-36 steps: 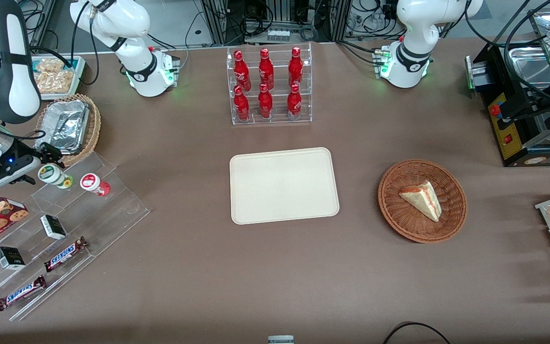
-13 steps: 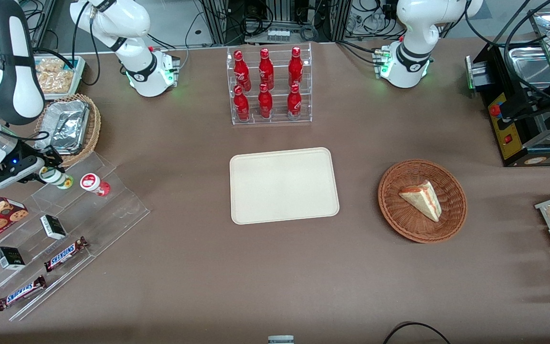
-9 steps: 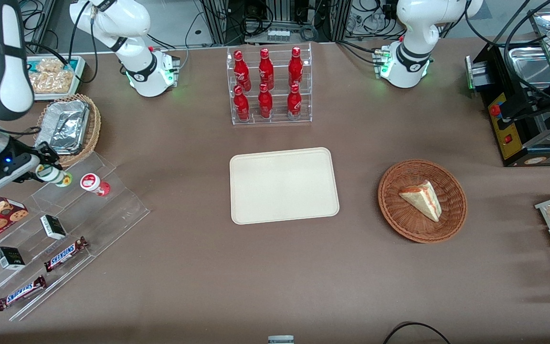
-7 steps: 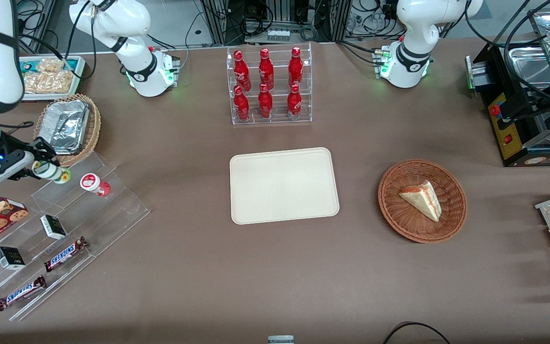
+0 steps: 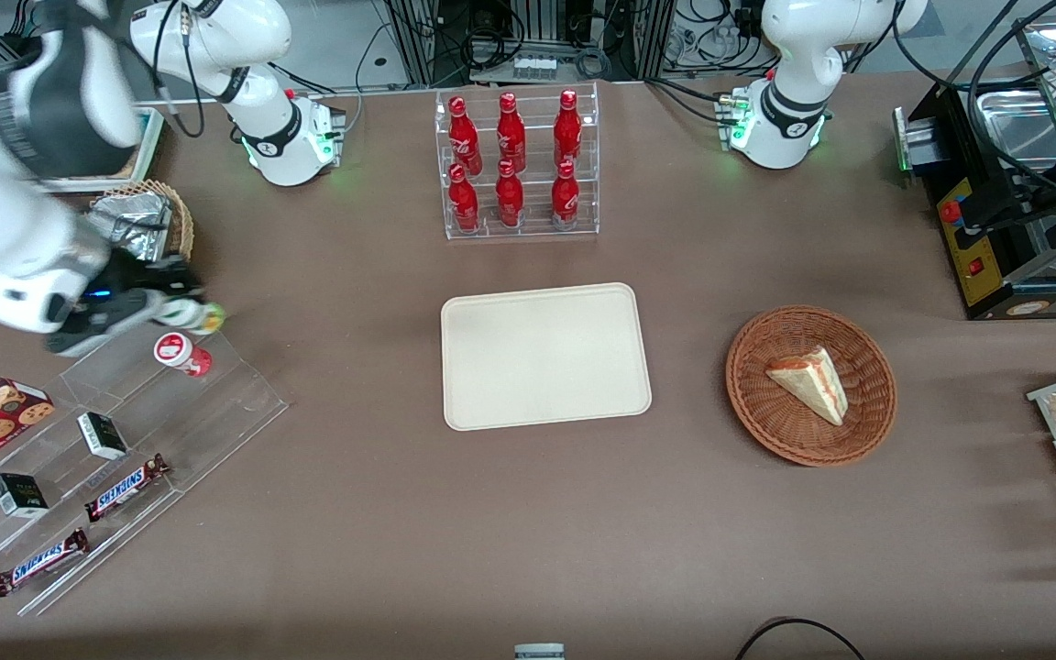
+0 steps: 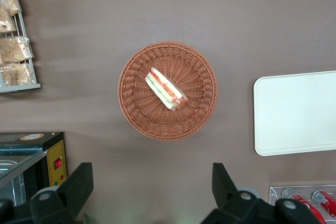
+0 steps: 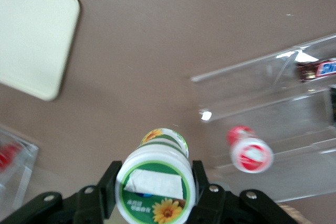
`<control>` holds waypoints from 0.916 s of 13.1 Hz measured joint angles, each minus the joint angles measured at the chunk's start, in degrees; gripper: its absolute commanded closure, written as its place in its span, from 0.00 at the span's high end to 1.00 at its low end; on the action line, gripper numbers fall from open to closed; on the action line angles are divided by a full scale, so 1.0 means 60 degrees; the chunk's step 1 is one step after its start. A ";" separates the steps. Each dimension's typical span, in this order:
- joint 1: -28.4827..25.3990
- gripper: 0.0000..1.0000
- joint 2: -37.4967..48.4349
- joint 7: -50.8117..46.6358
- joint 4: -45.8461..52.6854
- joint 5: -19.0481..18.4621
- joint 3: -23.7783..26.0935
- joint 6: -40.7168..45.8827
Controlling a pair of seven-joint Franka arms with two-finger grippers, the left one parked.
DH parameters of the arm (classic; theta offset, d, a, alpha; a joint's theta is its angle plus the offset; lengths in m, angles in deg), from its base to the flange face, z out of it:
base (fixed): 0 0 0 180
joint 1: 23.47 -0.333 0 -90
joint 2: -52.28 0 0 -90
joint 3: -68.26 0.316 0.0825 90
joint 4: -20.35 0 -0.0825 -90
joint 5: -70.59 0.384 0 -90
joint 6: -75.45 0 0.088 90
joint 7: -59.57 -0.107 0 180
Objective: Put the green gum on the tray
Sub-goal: 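Lift the gum bottle and carry it over the cream tray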
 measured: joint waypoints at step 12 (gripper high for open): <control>-0.5152 0.00 -0.5167 -0.9483 0.3306 0.0012 0.0328 -0.2785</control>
